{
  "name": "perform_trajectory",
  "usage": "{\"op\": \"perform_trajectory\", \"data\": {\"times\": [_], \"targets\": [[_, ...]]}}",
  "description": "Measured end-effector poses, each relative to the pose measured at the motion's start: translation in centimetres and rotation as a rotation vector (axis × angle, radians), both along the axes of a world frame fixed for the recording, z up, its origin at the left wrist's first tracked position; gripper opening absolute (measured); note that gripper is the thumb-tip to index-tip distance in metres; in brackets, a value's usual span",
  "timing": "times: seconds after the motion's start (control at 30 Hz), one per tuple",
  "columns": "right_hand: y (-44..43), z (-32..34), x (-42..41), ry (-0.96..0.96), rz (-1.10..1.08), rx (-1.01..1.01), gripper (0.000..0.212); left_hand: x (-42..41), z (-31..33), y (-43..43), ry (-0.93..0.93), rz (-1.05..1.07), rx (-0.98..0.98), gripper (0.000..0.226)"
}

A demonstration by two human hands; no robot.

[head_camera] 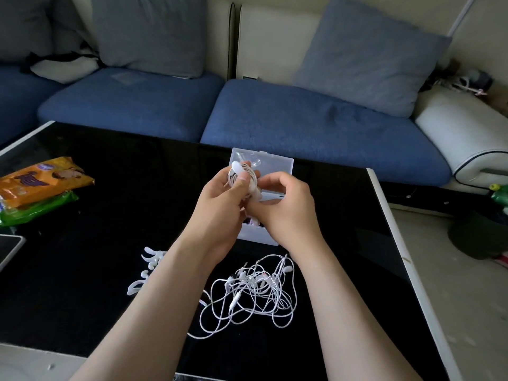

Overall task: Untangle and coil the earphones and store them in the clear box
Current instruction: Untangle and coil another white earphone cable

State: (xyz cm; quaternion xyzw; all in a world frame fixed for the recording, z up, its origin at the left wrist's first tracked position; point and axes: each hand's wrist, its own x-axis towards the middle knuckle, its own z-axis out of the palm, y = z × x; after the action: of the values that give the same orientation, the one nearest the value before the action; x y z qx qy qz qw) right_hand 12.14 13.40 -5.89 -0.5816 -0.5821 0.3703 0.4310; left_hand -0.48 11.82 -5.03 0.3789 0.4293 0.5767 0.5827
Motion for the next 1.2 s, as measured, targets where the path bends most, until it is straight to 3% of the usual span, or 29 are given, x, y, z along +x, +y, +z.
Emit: {"op": "perform_trajectory", "data": {"times": [0.23,0.33,0.6,0.97,1.2], "targets": [[0.2,0.2,-2.0,0.189,0.133,-0.12,0.045,-1.4,0.1,0.3,-0.028,0.08,0.018,0.022],[0.0,0.5,-2.0,0.155,0.194,-0.157,0.046,-1.8,0.2,0.2,-0.027,0.112,0.018,0.022],[0.3,0.4,-1.0,0.206,0.05,-0.123,0.015,-3.1,-0.6,1.0,-0.193,0.19,-0.032,0.026],[0.6,-0.1,-0.1,0.238,0.02,-0.011,0.017,-2.6,-0.8,0.9,-0.147,0.179,-0.097,0.024],[0.7,0.2,0.5,0.42,0.062,-0.086,0.02,-2.2,-0.5,0.4,-0.104,-0.014,-0.218,0.036]]}}
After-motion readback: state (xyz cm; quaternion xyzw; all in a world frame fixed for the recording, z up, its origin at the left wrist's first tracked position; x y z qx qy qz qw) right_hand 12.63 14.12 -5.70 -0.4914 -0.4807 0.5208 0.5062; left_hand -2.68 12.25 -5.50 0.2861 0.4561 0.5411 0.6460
